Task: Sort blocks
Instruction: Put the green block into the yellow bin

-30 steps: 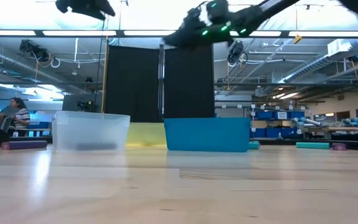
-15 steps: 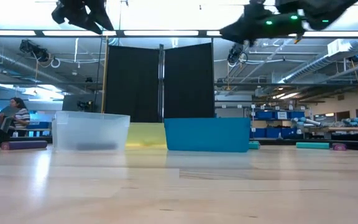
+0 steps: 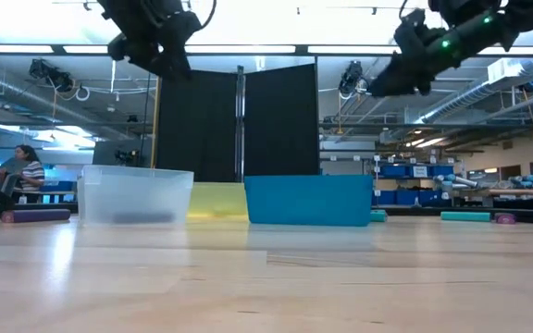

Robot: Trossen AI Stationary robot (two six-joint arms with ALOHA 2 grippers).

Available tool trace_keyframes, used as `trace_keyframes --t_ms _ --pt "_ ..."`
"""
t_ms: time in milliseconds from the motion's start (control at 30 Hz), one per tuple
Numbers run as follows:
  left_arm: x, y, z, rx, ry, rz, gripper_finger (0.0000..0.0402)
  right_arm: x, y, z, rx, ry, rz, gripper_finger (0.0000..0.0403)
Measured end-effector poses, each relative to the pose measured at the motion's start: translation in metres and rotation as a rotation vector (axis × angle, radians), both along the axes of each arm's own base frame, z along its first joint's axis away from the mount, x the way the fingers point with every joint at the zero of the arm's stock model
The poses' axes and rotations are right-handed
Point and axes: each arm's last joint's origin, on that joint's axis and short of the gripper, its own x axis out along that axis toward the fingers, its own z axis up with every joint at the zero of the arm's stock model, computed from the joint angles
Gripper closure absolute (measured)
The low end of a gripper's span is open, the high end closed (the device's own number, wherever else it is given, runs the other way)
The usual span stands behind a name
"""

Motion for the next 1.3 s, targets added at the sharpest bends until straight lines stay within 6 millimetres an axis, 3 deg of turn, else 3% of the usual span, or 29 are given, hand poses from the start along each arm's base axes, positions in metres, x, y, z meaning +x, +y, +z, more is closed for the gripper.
trace_keyframes --t_ms 200,633,933,1133,1300 --pt "0.009 0.008 -0.005 -0.019 -0.003 0.005 0.017 -0.007 0.002 -0.018 0.076 0.185 -0.138 0.0205" --pt "0.013 0.021 -0.018 -0.064 0.093 0.014 0.017 -0.011 -0.002 -0.021 0.094 0.218 -0.192 0.0197" --pt "-0.016 0.014 -0.03 -0.22 0.278 0.082 0.017 -0.013 -0.003 -0.022 0.1 0.234 -0.2 0.0197" --pt "-0.031 -0.003 -0.038 -0.415 0.453 0.003 0.017 -0.013 -0.004 -0.022 0.097 0.233 -0.205 0.0197" --pt "-0.051 -0.023 -0.039 -0.56 0.591 0.057 0.017 -0.012 -0.004 -0.02 0.085 0.215 -0.204 0.0197"
